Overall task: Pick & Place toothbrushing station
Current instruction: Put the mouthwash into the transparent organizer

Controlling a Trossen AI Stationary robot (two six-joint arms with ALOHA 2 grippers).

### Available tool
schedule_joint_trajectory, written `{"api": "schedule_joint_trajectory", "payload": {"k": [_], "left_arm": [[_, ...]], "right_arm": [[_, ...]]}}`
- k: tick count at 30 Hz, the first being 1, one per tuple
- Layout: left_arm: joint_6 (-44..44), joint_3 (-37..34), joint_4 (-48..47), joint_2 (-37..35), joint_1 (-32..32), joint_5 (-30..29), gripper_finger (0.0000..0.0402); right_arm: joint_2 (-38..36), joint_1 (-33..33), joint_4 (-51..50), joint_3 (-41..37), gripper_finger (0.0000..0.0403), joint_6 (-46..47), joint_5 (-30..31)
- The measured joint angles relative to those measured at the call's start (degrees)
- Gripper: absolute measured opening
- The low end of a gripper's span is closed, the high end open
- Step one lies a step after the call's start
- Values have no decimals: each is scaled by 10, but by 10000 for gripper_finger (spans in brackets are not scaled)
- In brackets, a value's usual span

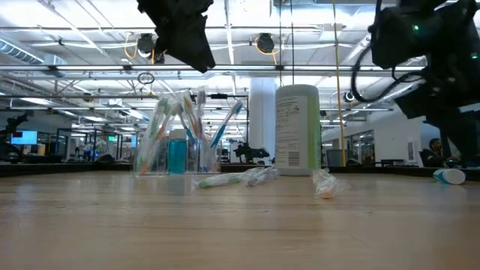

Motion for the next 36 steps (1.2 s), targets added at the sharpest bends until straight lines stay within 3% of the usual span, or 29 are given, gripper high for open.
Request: {"api": "schedule_joint_trajectory", "payload": {"k": [8,17,25,30,36], "left_arm": [[25,0,15,0,9,-1,184],[64,0,32,0,9,-1,184],[64,0,31,0,9,1,184],[72,0,30,0,9,6,184],[84,0,25,0,9,25,184]], "right_arm": [[13,10,-2,4,201,-80,98],[36,5,1,0,201,-79,116],[131,5,-6,0,201,-54,182],[175,5,-9,0,200,-52,188],[189,5,7,1,169,-52,188]]}}
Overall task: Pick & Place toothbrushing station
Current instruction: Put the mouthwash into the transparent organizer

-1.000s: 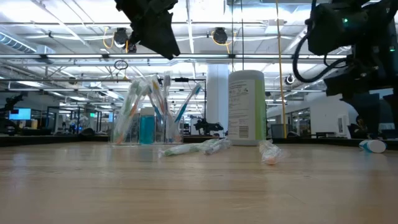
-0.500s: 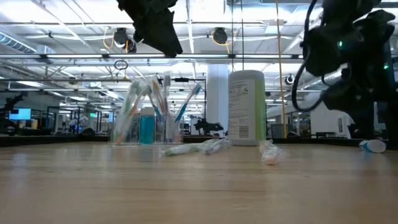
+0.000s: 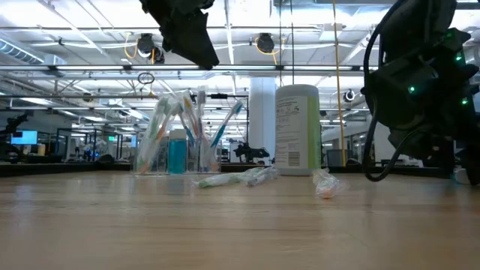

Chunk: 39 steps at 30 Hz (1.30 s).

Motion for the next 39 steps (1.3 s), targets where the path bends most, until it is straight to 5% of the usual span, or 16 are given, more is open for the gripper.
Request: {"api": "schedule_joint_trajectory", "payload": {"k": [9,23,33,39], "left_arm": [[0,0,0,0,0,0,184],[1,0,0,0,0,0,184],[1,0,0,0,0,0,184],[1,0,1,0,0,0,184]], "right_arm": [[-3,0,40,-1,83,-30,-2],[-9,-1,59,28,2,2,-27],[-94,-2,33,83,73,104,4],[-182,-38,17,75,135,300,36]]}}
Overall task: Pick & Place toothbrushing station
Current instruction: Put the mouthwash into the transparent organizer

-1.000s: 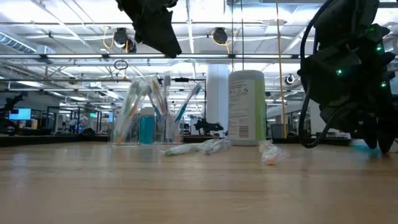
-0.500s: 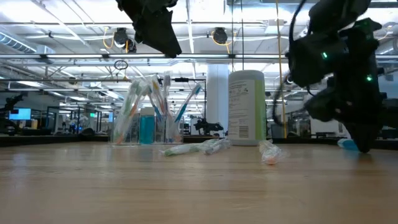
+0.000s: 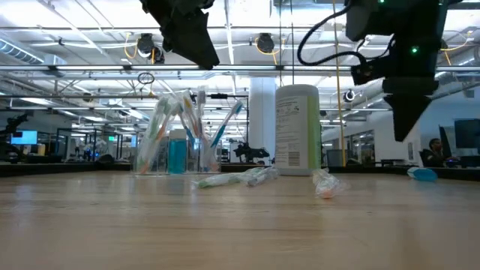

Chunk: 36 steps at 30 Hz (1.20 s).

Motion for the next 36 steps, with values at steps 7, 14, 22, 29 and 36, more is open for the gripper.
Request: {"api": "schedule_joint_trajectory", "payload": {"k": [7,14,22,29,36], "left_arm": [[0,0,0,0,0,0,184],[6,0,0,0,0,0,184],[2,0,0,0,-1,10,184],[2,0,0,0,-1,10,184],[4,0,0,0,-1,10,184]], "right_arm": [[-80,-35,-30,-61,181,271,26],[-108,-103,-1,-134,180,390,118],[-108,-193,111,-208,173,430,130],[-108,-240,233,-259,169,412,141],[-108,-257,246,-267,165,398,160]]}}
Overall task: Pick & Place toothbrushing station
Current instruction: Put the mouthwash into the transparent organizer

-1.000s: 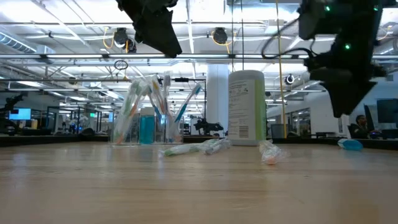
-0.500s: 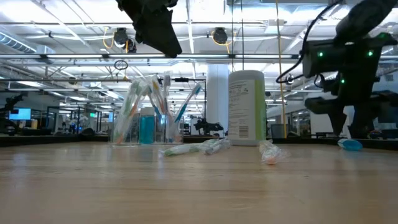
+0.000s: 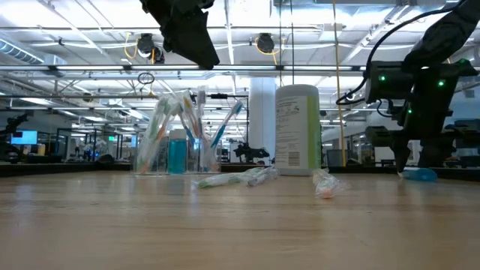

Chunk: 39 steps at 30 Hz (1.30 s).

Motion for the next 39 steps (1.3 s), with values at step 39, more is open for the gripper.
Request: {"api": "schedule_joint_trajectory", "payload": {"k": [39], "left_arm": [[-9,0,-3,0,0,1,184]], "right_arm": [[1,0,147,-60,204,-190,-97]]}}
